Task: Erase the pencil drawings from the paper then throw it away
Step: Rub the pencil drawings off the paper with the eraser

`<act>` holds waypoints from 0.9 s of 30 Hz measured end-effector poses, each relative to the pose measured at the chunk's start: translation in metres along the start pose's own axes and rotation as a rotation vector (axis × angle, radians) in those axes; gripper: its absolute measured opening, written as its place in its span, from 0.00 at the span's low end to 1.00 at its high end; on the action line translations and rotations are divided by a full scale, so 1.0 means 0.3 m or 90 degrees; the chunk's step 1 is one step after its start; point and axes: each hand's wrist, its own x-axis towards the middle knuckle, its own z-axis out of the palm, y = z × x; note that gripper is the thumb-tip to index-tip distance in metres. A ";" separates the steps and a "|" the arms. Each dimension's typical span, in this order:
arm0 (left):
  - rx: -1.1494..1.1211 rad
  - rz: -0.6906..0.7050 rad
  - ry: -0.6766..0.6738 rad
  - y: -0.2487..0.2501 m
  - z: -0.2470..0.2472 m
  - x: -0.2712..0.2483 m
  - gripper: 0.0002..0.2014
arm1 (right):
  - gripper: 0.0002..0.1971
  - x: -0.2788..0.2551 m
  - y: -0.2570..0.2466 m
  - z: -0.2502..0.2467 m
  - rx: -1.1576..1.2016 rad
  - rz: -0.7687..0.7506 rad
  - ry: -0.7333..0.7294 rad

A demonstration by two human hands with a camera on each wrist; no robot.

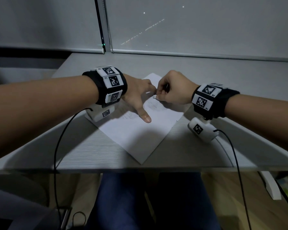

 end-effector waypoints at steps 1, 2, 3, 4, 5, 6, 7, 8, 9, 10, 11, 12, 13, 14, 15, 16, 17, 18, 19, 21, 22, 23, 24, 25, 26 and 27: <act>-0.010 0.000 0.002 -0.007 0.002 0.002 0.72 | 0.07 0.005 -0.004 0.005 -0.003 0.002 0.006; -0.018 -0.002 0.005 -0.009 0.005 0.002 0.71 | 0.08 0.004 -0.010 0.010 -0.004 -0.003 0.005; -0.024 -0.004 0.008 -0.012 0.009 0.003 0.69 | 0.07 -0.003 -0.022 0.017 0.000 -0.014 -0.004; -0.033 -0.007 0.008 -0.013 0.011 0.005 0.65 | 0.06 -0.014 -0.035 0.022 0.005 -0.031 -0.021; -0.045 -0.012 0.007 -0.011 0.013 0.004 0.58 | 0.04 -0.029 -0.050 0.026 0.010 -0.051 -0.041; -0.058 -0.014 0.006 -0.009 0.014 0.002 0.52 | 0.03 -0.040 -0.063 0.028 0.014 -0.067 -0.062; -0.065 -0.013 0.006 -0.007 0.013 0.003 0.48 | 0.03 -0.044 -0.070 0.026 0.016 -0.077 -0.075; -0.067 -0.012 0.004 -0.004 0.011 0.002 0.48 | 0.02 -0.040 -0.073 0.022 0.014 -0.080 -0.079; -0.062 -0.014 0.001 -0.003 0.009 0.005 0.52 | 0.03 -0.028 -0.069 0.018 0.010 -0.074 -0.069; -0.051 -0.014 0.002 -0.002 0.007 0.008 0.59 | 0.03 -0.009 -0.059 0.013 0.006 -0.058 -0.051; -0.041 -0.016 0.003 -0.004 0.005 0.008 0.65 | 0.04 0.011 -0.048 0.009 0.002 -0.036 -0.032; -0.033 -0.017 0.003 -0.003 0.006 0.007 0.70 | 0.05 0.027 -0.037 0.009 -0.001 -0.012 -0.011; -0.025 -0.017 0.003 -0.004 0.006 0.006 0.74 | 0.06 0.038 -0.030 0.010 -0.005 0.005 0.007; -0.022 -0.018 0.001 -0.004 0.006 0.005 0.75 | 0.07 0.041 -0.026 0.014 -0.007 0.012 0.016; -0.024 -0.021 -0.002 -0.003 0.006 0.008 0.73 | 0.08 0.034 -0.032 0.020 -0.004 0.005 0.013; -0.028 -0.026 -0.001 -0.003 0.006 0.010 0.69 | 0.08 0.021 -0.044 0.027 0.003 -0.010 0.000; -0.033 -0.029 0.002 0.000 0.005 0.012 0.64 | 0.07 0.002 -0.059 0.031 0.011 -0.028 -0.017; -0.039 -0.031 0.003 0.000 0.004 0.016 0.59 | 0.05 -0.017 -0.074 0.033 0.017 -0.046 -0.040; -0.048 -0.027 0.006 -0.002 0.005 0.019 0.54 | 0.04 -0.031 -0.084 0.032 0.023 -0.063 -0.061; -0.058 -0.025 0.010 0.000 0.005 0.018 0.52 | 0.03 -0.033 -0.085 0.023 0.029 -0.069 -0.080; -0.053 -0.024 0.010 0.002 0.007 0.016 0.54 | 0.04 -0.022 -0.078 0.019 0.025 -0.060 -0.074; -0.046 -0.018 0.011 0.004 0.007 0.015 0.57 | 0.06 -0.007 -0.068 0.016 0.019 -0.049 -0.057; -0.041 -0.017 0.010 0.004 0.007 0.015 0.59 | 0.08 0.010 -0.059 0.014 0.013 -0.036 -0.037; -0.036 -0.021 0.009 0.003 0.008 0.013 0.61 | 0.08 0.025 -0.052 0.015 0.007 -0.019 -0.020; -0.033 -0.025 0.006 0.001 0.008 0.011 0.62 | 0.07 0.035 -0.049 0.015 0.002 -0.005 -0.007; -0.032 -0.029 0.003 0.002 0.006 0.007 0.63 | 0.07 0.038 -0.048 0.016 -0.001 0.003 -0.001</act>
